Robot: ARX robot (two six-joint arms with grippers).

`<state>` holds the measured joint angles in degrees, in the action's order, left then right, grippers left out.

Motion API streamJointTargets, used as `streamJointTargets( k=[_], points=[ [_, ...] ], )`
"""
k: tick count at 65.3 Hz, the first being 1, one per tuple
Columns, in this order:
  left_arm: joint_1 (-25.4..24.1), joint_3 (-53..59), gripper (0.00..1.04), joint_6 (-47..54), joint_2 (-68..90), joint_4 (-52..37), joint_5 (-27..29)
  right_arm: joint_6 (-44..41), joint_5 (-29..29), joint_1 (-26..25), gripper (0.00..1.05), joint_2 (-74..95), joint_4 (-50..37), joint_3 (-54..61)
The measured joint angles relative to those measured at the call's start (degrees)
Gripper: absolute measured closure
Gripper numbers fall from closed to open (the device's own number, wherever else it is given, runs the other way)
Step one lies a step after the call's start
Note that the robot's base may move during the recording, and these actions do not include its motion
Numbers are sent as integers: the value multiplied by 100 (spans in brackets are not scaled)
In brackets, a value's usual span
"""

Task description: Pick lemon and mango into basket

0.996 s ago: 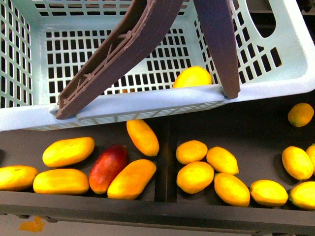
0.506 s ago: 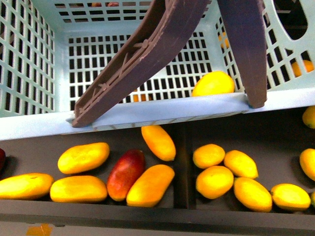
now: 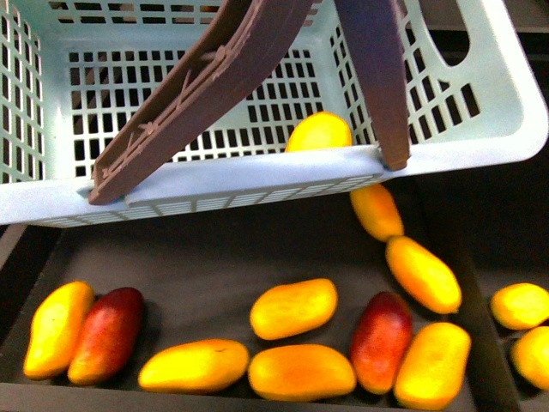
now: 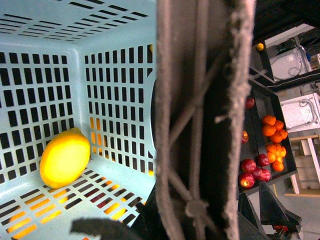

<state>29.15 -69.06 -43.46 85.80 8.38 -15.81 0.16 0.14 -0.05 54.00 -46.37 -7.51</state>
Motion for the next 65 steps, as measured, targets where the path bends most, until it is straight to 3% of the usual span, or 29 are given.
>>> streamJointTargets(
  k=[29,30,33,35,40,49,57,65],
  points=[
    [-98,0,100,70,-28,0,120,0,-35,13,9,0,0,9],
    [-81,0,100,79,-28,0,107,94,164,50,9,-31,212,-44],
    [-63,0,100,66,-28,2,76,894,1154,42,9,-35,2146,-688],
    [-52,0,100,37,-28,7,61,1305,1241,-98,9,81,2820,-957],
    [-42,0,100,13,-28,7,13,1639,820,-557,9,507,3528,-1202],
    [-24,0,100,17,-28,4,-59,1182,-278,-1401,9,1591,2796,-1191],
    [13,0,100,4,-28,4,-98,-160,-964,-2166,9,2959,1770,-1211],
    [15,0,100,-11,-28,7,-68,-1563,-1360,-2730,9,4277,1294,-1362]
  ],
)
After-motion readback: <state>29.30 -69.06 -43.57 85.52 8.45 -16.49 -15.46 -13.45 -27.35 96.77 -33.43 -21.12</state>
